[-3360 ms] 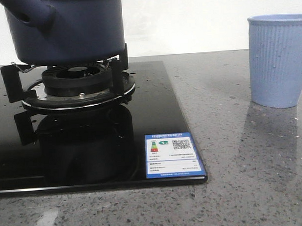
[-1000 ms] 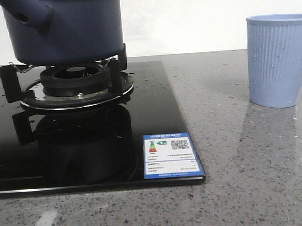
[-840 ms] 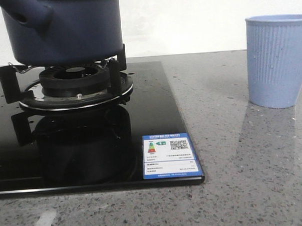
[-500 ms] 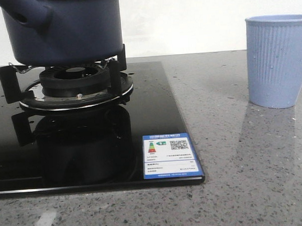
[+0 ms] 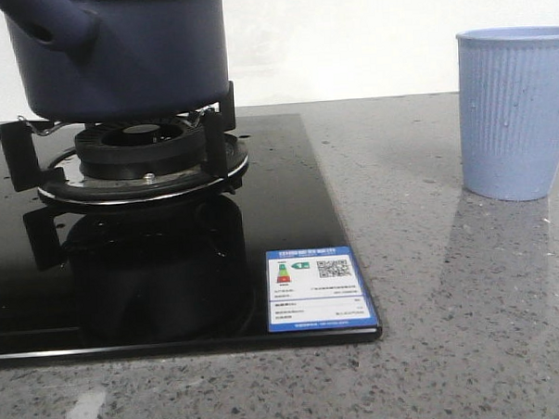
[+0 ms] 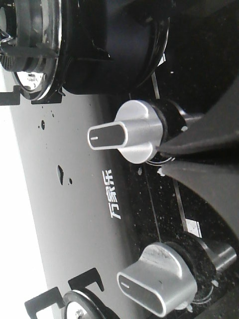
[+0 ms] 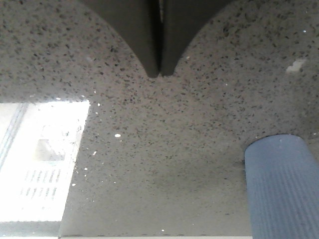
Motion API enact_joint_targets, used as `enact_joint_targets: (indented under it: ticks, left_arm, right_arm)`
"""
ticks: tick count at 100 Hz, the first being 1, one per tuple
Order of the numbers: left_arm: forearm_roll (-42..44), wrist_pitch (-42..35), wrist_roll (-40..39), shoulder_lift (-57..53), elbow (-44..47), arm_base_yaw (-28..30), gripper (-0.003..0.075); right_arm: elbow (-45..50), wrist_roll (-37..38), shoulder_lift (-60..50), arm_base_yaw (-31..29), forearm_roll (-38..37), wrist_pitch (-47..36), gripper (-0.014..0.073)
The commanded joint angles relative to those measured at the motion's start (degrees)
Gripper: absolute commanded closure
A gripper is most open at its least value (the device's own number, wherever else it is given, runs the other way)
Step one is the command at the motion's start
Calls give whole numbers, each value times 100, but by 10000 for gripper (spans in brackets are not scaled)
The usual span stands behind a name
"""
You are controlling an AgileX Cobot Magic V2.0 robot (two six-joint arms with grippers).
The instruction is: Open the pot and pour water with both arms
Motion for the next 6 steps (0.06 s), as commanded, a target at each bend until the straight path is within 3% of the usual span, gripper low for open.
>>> enact_joint_targets:
  ticks: [1, 6]
  left_arm:
    - [-10, -244, -67, -135, 73, 13, 740]
    - [-10, -244, -67, -135, 73, 13, 740]
  right_arm:
    - [137, -67, -120, -24, -14, -35, 662]
    - [137, -67, -120, -24, -14, -35, 662]
